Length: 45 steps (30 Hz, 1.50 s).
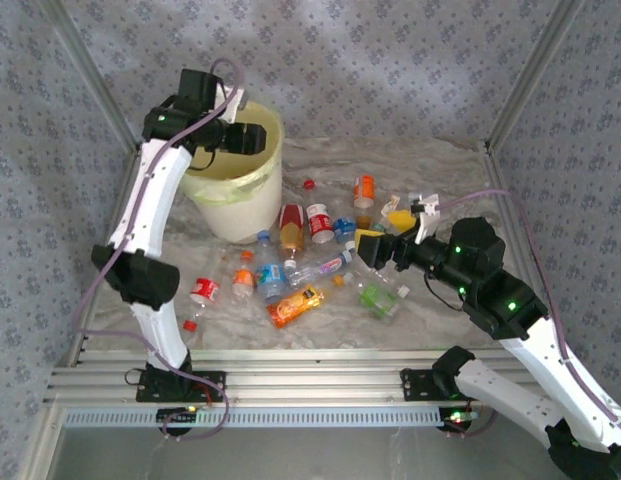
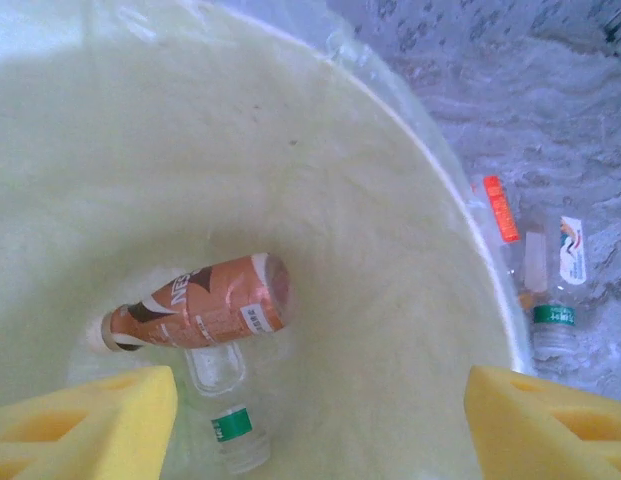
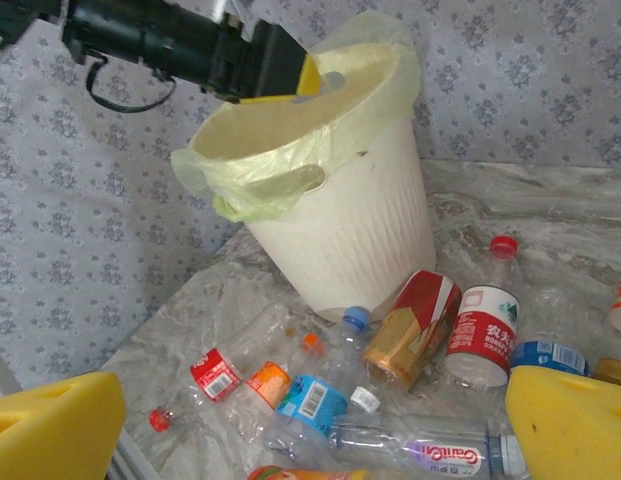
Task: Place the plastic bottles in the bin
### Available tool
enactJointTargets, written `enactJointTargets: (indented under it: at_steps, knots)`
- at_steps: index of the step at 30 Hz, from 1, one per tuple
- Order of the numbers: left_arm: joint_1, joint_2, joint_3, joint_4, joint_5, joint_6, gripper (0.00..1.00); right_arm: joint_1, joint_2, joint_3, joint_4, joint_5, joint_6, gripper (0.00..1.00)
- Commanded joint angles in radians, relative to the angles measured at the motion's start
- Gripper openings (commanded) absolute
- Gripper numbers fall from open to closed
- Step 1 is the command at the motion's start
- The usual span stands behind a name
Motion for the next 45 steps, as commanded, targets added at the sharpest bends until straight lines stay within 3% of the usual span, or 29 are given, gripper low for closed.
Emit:
enactJointTargets:
  at_steps: [1, 7, 17, 23, 31, 38, 45]
  knots:
    - [0.005, -0.104, -0.08, 0.05, -0.033, -0.036, 0.76, -0.006, -0.011, -0.008, -0.015, -0.053, 0.016, 1.0]
    - [-0.027, -0.312, -0.325, 0.046, -0.076, -0.084, 0.77, -0.006, -0.003, 0.01, -0.031, -0.166, 0.018, 1.0]
    - [-0.175, -0.613, -0.753, 0.026, -0.163, -0.229, 0.77, -0.005, 0.054, 0.066, -0.136, -0.316, 0.016, 1.0]
    - [-0.236, -0.71, -0.967, 0.057, -0.144, -0.305, 0.76, -0.003, 0.069, 0.069, -0.174, -0.324, 0.008, 1.0]
    - [-0.257, -0.711, -1.188, 0.143, -0.151, -0.374, 0.73, 0.01, 0.103, 0.066, -0.166, -0.321, 0.011, 1.0]
    - [-0.249, -0.602, -1.221, 0.121, -0.199, -0.396, 0.73, 0.021, 0.107, 0.05, -0.161, -0.297, 0.016, 1.0]
    - [-0.22, -0.535, -1.263, 0.158, -0.161, -0.398, 0.73, 0.024, 0.11, 0.031, -0.149, -0.294, 0.023, 1.0]
